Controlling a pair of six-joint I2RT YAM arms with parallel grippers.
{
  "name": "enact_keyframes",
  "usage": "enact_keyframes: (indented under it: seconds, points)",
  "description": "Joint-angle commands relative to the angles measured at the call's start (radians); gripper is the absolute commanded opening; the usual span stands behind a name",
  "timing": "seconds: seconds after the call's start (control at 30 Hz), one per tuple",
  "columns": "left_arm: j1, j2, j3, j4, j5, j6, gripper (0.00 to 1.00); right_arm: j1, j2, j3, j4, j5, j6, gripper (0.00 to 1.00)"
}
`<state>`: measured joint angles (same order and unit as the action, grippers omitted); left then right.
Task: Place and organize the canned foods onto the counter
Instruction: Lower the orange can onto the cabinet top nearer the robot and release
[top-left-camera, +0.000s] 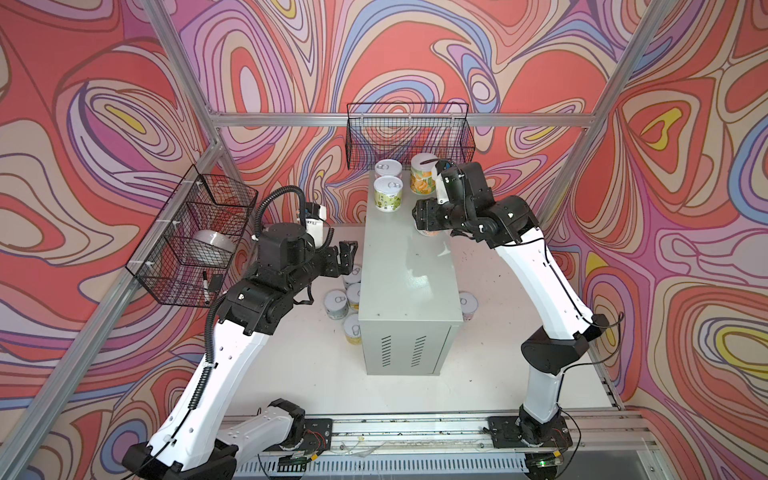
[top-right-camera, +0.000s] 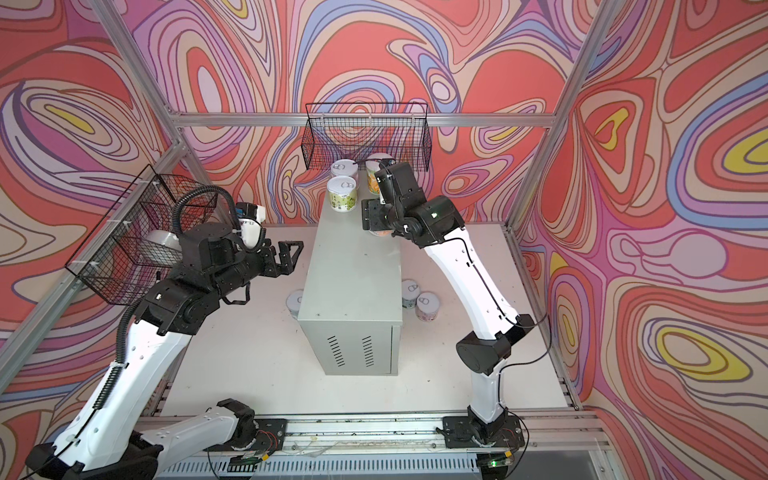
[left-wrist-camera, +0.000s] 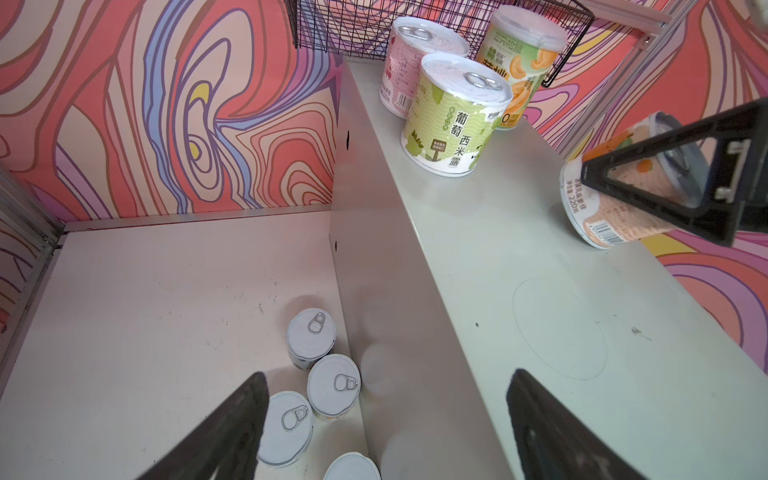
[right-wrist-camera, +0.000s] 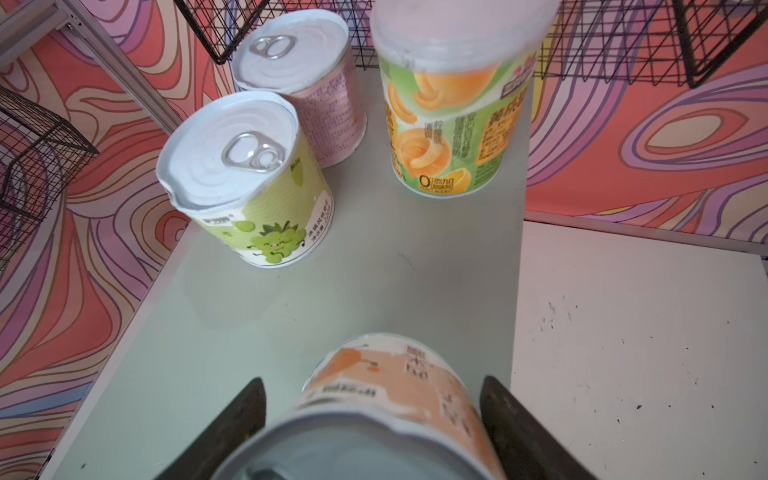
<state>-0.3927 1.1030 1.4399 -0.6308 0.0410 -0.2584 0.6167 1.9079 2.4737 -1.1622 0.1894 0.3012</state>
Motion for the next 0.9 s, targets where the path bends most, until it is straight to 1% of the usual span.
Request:
enact_keyframes:
  seconds: [0.0,0.07,0.1,0.13,0.17,0.2,0.37,0.43,0.67,0.87]
  points:
    - [0.003,-0.002,-0.012,0.029,-0.004,-0.001,0.9,0.006,0.017,0.008,0.039,0.027,0.007,0.32]
    - [0.002,0.003,-0.011,0.029,-0.005,0.001,0.91,0.006,0.029,0.021,0.038,0.034,0.007,0.54]
    - [0.003,0.006,-0.01,0.029,-0.005,0.001,0.91,0.006,0.034,0.026,0.038,0.037,0.007,0.62]
    - [0.003,0.006,-0.01,0.029,-0.005,0.002,0.91,0.006,0.039,0.029,0.039,0.039,0.007,0.73]
    - [0.002,0.008,-0.011,0.03,-0.006,0.004,0.91,0.006,0.042,0.034,0.04,0.042,0.006,0.79]
    - [0.003,0.009,-0.011,0.031,-0.008,0.004,0.91,0.006,0.045,0.037,0.042,0.045,0.004,0.79]
    - [0.002,0.019,-0.006,0.034,-0.008,0.007,0.91,0.006,0.061,0.058,0.059,0.047,-0.001,0.92]
    - [0.002,0.023,0.0,0.03,-0.008,0.008,0.91,0.007,0.07,0.072,0.062,0.051,-0.003,0.95]
    - [0.004,0.026,0.014,0.027,-0.02,0.02,0.91,0.005,0.049,0.126,0.136,0.064,-0.024,0.94]
    - [0.003,0.007,-0.001,0.025,-0.023,0.018,0.92,0.005,-0.043,0.102,0.204,0.075,-0.06,0.93]
